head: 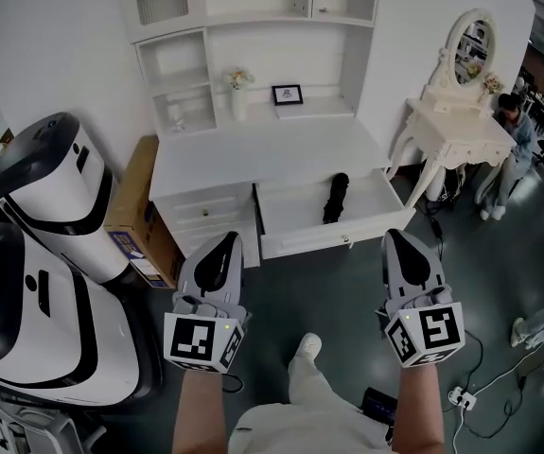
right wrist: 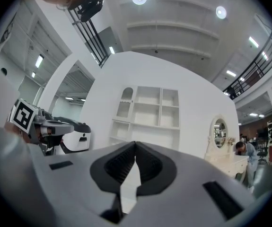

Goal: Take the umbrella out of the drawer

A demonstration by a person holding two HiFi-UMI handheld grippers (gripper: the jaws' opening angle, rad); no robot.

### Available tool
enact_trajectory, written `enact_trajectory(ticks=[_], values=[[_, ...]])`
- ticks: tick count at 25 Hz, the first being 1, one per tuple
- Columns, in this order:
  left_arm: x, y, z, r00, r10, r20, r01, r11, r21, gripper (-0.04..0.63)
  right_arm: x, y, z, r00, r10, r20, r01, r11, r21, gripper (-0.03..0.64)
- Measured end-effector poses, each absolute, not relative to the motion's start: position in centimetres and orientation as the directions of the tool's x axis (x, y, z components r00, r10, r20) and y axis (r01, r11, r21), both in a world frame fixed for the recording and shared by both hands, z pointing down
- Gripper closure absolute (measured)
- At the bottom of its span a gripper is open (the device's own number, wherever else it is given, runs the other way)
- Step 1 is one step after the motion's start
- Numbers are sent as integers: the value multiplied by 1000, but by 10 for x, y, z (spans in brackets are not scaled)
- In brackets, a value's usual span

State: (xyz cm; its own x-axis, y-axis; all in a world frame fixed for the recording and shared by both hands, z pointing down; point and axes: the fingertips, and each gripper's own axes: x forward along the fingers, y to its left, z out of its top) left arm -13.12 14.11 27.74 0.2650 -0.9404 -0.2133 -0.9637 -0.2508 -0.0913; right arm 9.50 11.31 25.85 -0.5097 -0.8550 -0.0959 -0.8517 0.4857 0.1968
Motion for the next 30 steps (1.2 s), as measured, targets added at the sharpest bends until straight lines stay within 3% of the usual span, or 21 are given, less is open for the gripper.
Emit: enact_trajectory(ticks=[25,26,27,30], values=[[-102,-136,290,262,-953,-154,-965,-256,-57,585,125,-166,296,-518,-855,22,-854,518,52,607],[-101,-142,291,261,-954,-150,-965,-255,-59,586,126,-173,299,-524,-851,36,-850,525,43,574],[-99,-148,292,260,-954,-146,-965,-254,-61,584,126,-179,302,-533,-845,47,-845,534,32,486],[-98,-160,293,255,-957,-137,-966,-248,-67,584,124,-194,308,-553,-832,52,-833,553,-20,359]])
